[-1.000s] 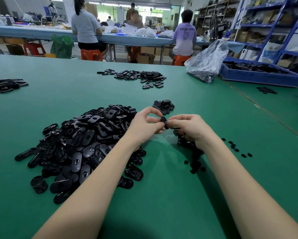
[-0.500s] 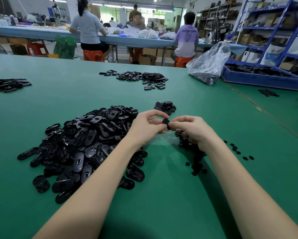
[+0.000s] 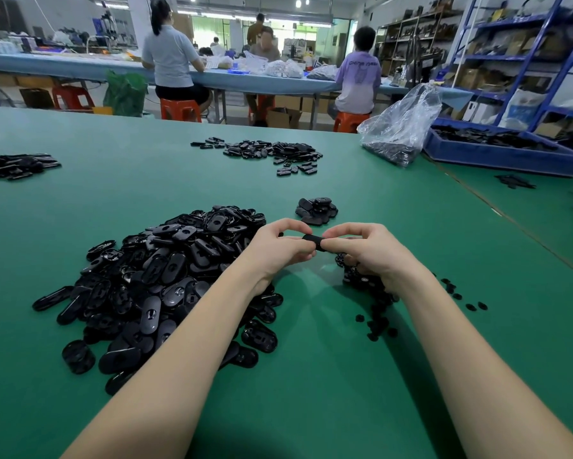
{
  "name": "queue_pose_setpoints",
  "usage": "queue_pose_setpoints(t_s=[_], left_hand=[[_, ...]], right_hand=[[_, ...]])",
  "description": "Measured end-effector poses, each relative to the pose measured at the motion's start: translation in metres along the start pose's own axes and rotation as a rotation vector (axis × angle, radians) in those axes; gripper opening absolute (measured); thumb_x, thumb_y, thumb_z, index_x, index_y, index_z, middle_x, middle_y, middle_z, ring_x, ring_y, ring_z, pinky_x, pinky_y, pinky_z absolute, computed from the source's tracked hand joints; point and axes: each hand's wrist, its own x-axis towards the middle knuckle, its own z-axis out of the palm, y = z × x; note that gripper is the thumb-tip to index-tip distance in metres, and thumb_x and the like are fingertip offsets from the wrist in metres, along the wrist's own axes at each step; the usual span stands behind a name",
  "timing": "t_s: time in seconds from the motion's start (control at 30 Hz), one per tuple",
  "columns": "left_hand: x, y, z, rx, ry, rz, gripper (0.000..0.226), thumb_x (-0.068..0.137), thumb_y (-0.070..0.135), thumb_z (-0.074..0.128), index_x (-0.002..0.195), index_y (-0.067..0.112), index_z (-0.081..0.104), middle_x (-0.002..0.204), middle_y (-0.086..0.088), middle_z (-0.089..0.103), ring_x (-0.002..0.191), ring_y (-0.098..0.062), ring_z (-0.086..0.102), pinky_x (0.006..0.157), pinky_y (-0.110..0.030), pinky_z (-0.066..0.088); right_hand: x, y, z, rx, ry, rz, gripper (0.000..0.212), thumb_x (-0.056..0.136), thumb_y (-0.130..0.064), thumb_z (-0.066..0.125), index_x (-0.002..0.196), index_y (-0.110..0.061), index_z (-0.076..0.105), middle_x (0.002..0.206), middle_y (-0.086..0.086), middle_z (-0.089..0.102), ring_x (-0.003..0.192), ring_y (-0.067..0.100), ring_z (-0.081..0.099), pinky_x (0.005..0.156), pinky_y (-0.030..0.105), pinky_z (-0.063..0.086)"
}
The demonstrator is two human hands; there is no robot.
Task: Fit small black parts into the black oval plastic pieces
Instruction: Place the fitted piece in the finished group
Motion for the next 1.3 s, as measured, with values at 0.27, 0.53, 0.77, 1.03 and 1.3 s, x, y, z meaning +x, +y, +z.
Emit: queue_pose_setpoints(t_s=[0.27,0.53,0.77,1.03,1.3], left_hand=[[-0.002,-0.001,0.000,0.106,0.006,0.037,0.019,0.085,-0.003,0.071,0.093,0.012,0.063,0.075,-0.009,0.073,0.069,-0.016,0.067,0.075,-0.021,0.055],[-0.005,0.000,0.002,0.197,0.014,0.060,0.017,0.086,0.000,0.071,0.096,0.013,0.074,0.088,-0.014,0.074,0.077,-0.016,0.066,0.088,-0.026,0.056],[-0.004,-0.004,0.007,0.235,0.056,0.088,0.013,0.087,0.003,0.073,0.093,0.014,0.074,0.087,-0.011,0.075,0.077,-0.013,0.069,0.085,-0.025,0.056],[-0.001,-0.006,0.014,0.245,0.110,0.112,0.014,0.084,0.005,0.076,0.087,0.019,0.074,0.085,-0.010,0.076,0.075,-0.013,0.070,0.090,-0.034,0.057],[0.000,0.001,0.001,0.477,0.079,0.312,0.021,0.084,0.013,0.076,0.095,0.030,0.072,0.089,0.005,0.076,0.075,-0.009,0.070,0.076,-0.018,0.054]], right_hand=[[0.001,0.001,0.006,-0.072,0.046,-0.032,0.007,0.081,-0.026,0.083,0.081,-0.021,0.078,0.062,-0.010,0.064,0.049,0.007,0.047,0.058,0.025,0.040],[0.004,0.005,0.007,-0.143,0.069,-0.091,0.010,0.081,-0.031,0.082,0.081,-0.022,0.077,0.052,-0.018,0.057,0.049,-0.001,0.048,0.048,0.013,0.036],[0.005,0.006,0.009,-0.165,0.105,-0.100,0.009,0.081,-0.027,0.081,0.080,-0.020,0.075,0.057,-0.016,0.061,0.047,-0.003,0.049,0.046,0.012,0.036],[0.004,0.006,0.011,-0.154,0.146,-0.141,0.010,0.077,-0.025,0.080,0.077,-0.019,0.072,0.056,-0.014,0.063,0.045,0.000,0.050,0.043,0.012,0.038],[0.001,0.002,0.002,0.085,0.086,-0.103,0.007,0.086,-0.025,0.081,0.087,-0.021,0.076,0.067,-0.009,0.062,0.050,0.003,0.046,0.059,0.021,0.039]])
